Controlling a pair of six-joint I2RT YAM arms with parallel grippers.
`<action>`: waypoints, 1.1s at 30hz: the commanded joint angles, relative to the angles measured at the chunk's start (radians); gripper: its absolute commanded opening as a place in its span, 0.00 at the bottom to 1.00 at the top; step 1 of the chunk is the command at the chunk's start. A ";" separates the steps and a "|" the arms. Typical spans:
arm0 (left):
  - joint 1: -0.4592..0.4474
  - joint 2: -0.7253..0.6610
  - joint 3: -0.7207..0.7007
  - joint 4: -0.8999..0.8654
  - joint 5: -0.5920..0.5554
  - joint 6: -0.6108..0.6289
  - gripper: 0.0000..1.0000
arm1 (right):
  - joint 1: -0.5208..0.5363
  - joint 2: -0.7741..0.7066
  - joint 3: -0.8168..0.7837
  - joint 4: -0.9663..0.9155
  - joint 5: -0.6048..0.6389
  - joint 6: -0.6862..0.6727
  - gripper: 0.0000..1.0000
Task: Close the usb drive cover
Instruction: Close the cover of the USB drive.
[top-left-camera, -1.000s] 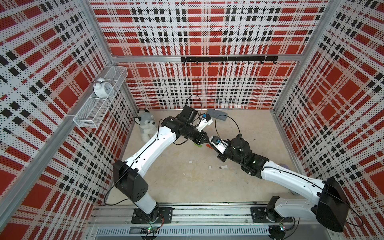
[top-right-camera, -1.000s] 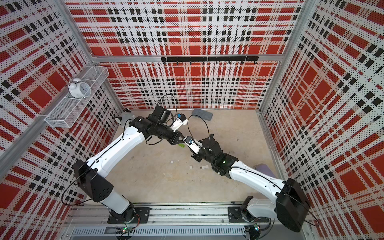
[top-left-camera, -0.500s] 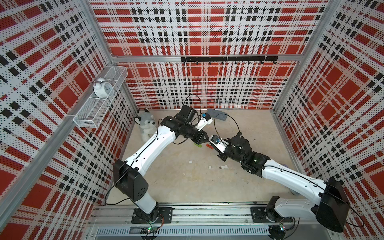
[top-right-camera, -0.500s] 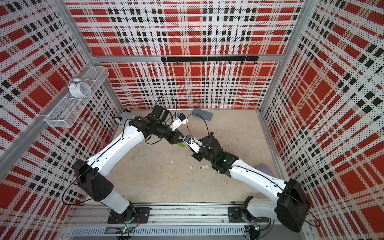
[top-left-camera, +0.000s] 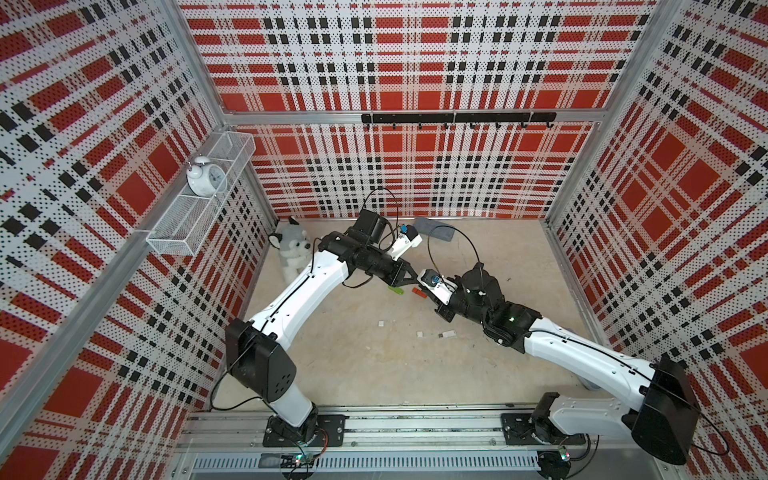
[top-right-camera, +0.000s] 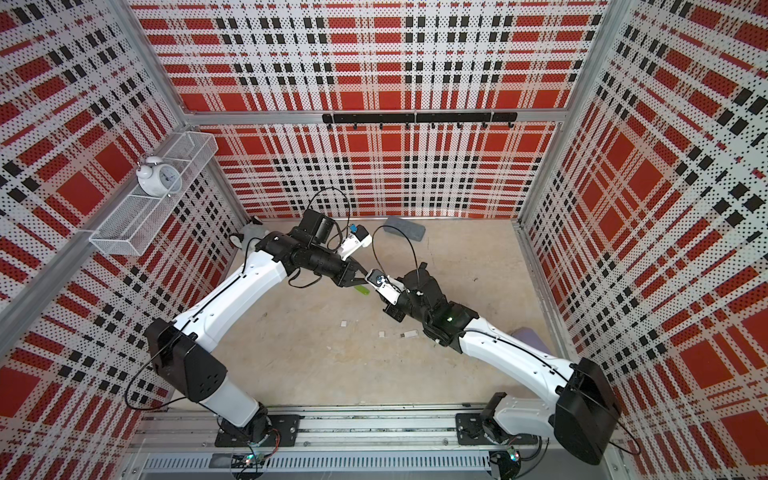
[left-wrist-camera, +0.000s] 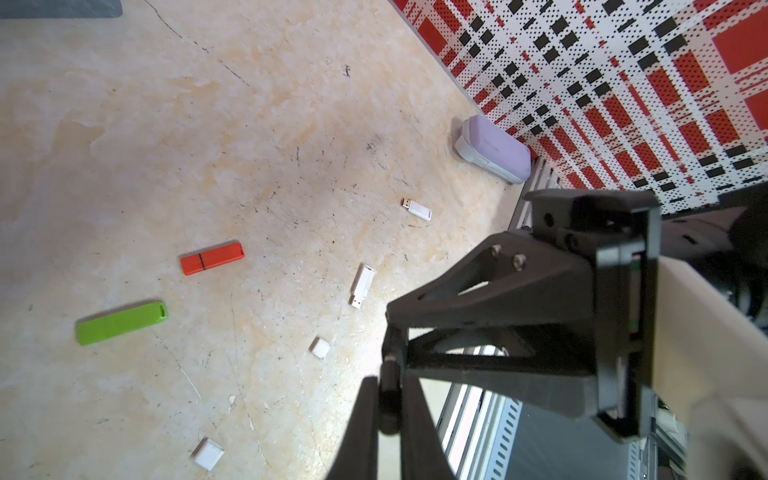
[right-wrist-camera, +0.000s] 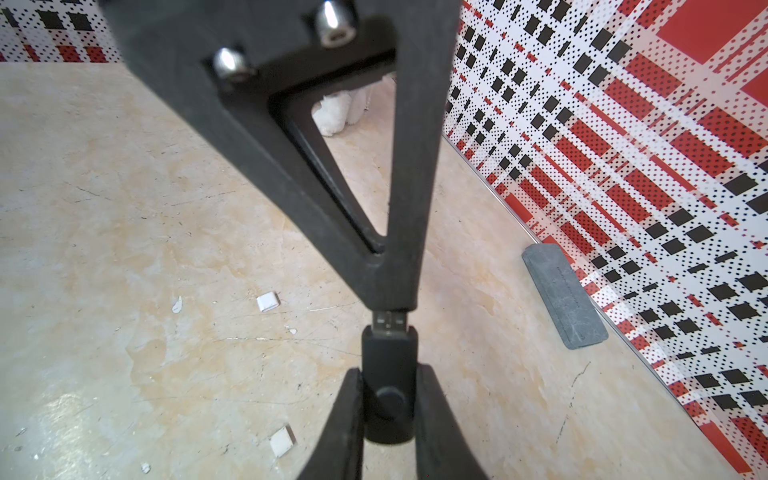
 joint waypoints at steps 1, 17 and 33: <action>-0.008 0.003 -0.021 0.078 0.026 -0.019 0.03 | 0.021 -0.028 0.052 0.167 -0.135 -0.017 0.06; -0.011 0.007 -0.054 0.095 0.020 -0.021 0.05 | 0.002 -0.035 0.088 0.136 -0.208 0.043 0.06; -0.048 0.031 -0.045 0.075 0.024 -0.011 0.07 | -0.002 -0.012 0.111 0.238 -0.213 0.090 0.07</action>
